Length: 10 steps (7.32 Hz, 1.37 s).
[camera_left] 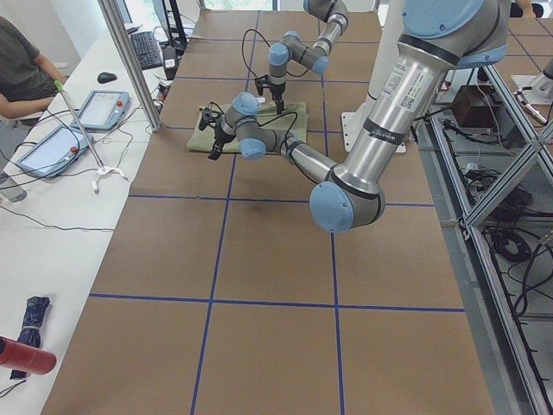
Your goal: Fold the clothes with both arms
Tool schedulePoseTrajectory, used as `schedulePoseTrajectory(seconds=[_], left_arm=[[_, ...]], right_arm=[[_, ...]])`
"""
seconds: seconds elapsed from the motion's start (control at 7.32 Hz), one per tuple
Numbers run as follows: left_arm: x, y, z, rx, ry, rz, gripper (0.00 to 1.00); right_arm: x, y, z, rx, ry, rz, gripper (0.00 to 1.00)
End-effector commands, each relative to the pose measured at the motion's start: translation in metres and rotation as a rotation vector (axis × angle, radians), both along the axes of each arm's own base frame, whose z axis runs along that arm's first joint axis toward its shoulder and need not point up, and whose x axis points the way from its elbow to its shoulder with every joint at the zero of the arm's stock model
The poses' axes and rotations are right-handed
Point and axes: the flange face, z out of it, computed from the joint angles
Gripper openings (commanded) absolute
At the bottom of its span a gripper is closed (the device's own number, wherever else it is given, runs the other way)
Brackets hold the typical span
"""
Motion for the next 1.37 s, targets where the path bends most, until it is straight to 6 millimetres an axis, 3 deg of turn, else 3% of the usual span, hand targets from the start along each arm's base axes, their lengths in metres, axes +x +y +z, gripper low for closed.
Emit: schedulePoseTrajectory(seconds=[0.0,0.41,0.82,1.23], left_arm=[[0.000,0.000,-0.001,0.001,0.003,0.001,1.00],[0.000,0.000,-0.001,0.001,0.003,0.001,1.00],[0.003,0.002,0.001,-0.002,-0.001,0.004,1.00],[0.003,0.002,0.001,-0.003,0.000,0.003,1.00]], right_arm=[[0.000,0.001,0.004,-0.006,0.009,-0.002,1.00],[0.001,0.002,0.008,-0.008,0.013,-0.002,1.00],[0.003,0.007,-0.007,-0.022,-0.028,-0.023,1.00],[-0.010,0.022,0.004,-0.039,-0.012,-0.050,1.00]])
